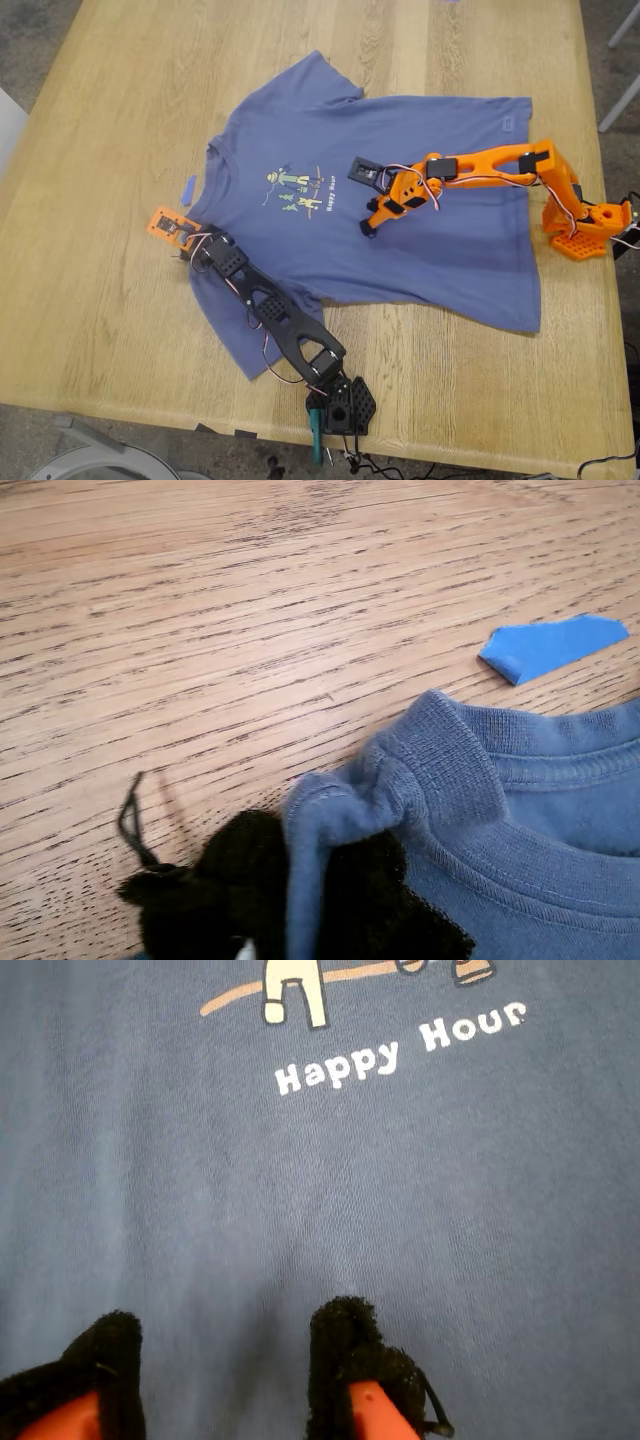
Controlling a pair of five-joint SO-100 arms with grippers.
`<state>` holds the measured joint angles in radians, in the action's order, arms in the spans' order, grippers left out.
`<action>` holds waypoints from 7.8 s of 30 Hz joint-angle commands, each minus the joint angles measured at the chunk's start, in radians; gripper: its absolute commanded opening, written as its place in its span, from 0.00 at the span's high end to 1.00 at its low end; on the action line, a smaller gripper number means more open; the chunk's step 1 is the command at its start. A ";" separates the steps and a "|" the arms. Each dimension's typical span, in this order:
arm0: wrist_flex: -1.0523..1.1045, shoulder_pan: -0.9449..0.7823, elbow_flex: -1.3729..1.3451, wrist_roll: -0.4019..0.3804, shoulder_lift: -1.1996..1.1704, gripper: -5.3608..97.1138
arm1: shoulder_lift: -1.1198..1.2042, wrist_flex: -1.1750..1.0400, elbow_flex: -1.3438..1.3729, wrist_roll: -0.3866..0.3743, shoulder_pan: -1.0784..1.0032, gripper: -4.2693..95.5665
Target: Fold a T-shirt
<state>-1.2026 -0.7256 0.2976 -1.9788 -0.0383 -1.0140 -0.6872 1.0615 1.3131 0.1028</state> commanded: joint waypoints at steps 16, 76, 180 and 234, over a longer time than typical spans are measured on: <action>0.031 0.140 0.043 -0.038 0.026 0.95 | -0.005 -0.152 -0.135 -0.095 0.061 0.66; -0.087 0.156 0.041 -0.021 -0.106 0.95 | 0.719 -1.005 -1.114 -0.344 0.348 0.71; -0.038 1.184 0.037 -0.014 -0.732 0.95 | 0.414 -0.454 -1.203 -0.259 -0.541 0.96; -0.137 1.448 0.035 0.290 -0.236 0.19 | 0.511 -0.471 -1.203 -0.258 -0.686 0.96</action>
<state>-1.3346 0.7363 0.2961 -1.7518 -0.1718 -0.4326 -1.1551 -0.0920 1.0538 -0.5722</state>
